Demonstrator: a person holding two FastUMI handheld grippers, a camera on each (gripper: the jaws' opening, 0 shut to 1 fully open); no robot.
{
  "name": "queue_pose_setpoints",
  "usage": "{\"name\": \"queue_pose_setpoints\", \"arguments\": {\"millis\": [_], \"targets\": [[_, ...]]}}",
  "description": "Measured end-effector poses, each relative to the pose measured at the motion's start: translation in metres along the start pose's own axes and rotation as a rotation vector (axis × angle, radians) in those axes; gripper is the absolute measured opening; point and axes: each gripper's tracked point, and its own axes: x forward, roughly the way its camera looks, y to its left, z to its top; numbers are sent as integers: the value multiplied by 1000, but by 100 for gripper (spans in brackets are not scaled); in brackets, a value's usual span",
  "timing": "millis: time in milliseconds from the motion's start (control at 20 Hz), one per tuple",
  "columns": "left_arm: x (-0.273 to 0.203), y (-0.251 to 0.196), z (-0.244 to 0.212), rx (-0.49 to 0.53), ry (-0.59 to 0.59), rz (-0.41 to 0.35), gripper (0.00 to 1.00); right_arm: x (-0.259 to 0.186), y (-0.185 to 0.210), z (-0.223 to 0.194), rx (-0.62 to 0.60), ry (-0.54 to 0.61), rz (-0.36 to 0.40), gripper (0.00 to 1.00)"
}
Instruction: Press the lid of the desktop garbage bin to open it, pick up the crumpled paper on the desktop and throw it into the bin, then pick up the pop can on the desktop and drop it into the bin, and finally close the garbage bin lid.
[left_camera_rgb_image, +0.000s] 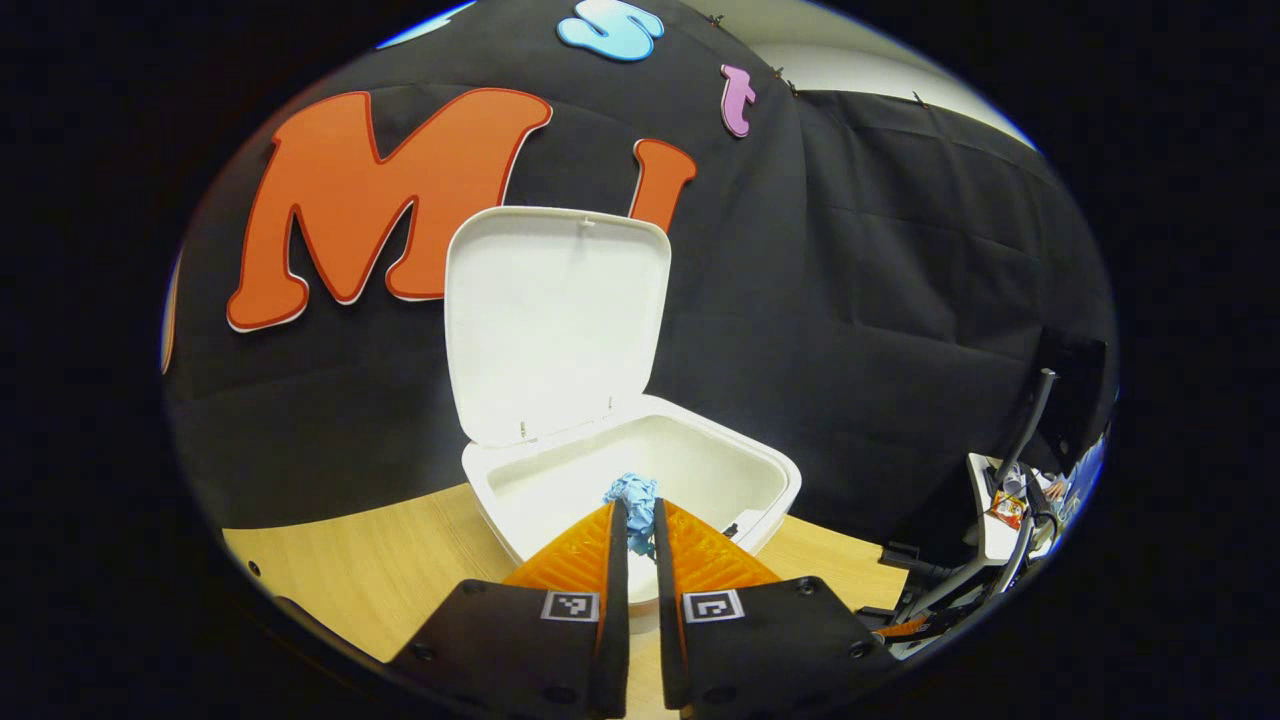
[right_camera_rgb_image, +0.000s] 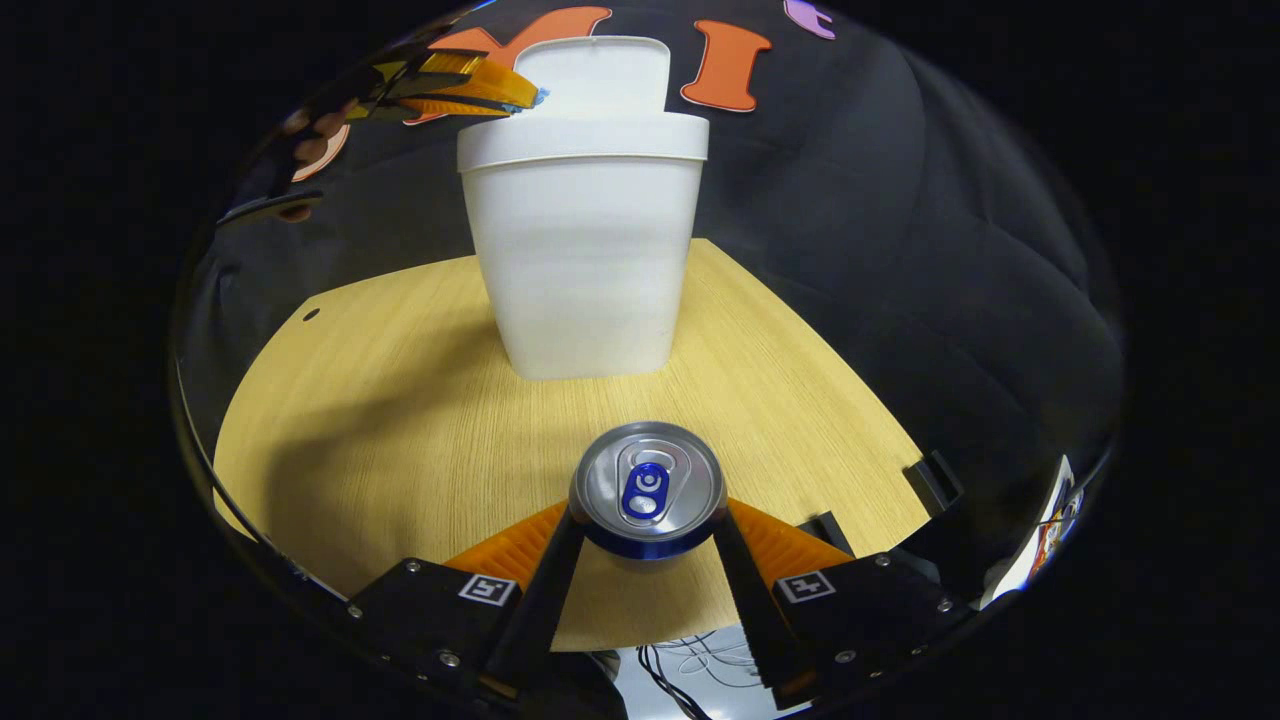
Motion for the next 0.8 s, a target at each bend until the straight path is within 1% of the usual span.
{"name": "queue_pose_setpoints", "arguments": {"millis": [50, 100, 150, 200, 250, 300, 400, 450, 500, 550, 700, 750, 800], "targets": [[1, -1, -2, 1, 3, 1, 18, 0, 0, 0, -1, 0, -2, 80], [1, -1, -1, 1, 4, 2, 18, 0, 0, 1, -3, 1, 1, 75], [2, 0, -1, 1, 6, 5, 20, 0, 0, 0, -4, 2, 0, 80], [2, 2, -2, 0, 5, 9, 21, 0, 0, 2, -4, 2, 2, 75], [2, 3, -1, 0, 1, 13, 23, 0, 0, 2, -4, 2, 2, 80], [3, 0, -1, 0, 1, 7, 23, 0, 0, 3, -5, 1, 4, 80], [2, -2, -3, 1, 6, 4, 27, 1, 1, 4, -7, -2, 8, 80], [2, -2, -2, 1, 4, 5, 38, 0, 1, 4, -8, -3, 11, 75], [0, -2, -2, 1, 3, 5, 43, 0, 1, 4, -10, -4, 12, 80], [-1, -1, -2, 3, 1, 10, 57, 0, 1, 4, -10, -3, 16, 80], [-5, 2, 0, 11, -10, 30, 93, 2, 2, 8, -15, -13, 17, 80], [-8, 4, 1, 9, -12, 36, 94, 2, 1, 8, -19, -19, 19, 80], [-11, 4, 2, 7, -13, 40, 94, 3, 1, 10, -21, -26, 18, 75]]}}
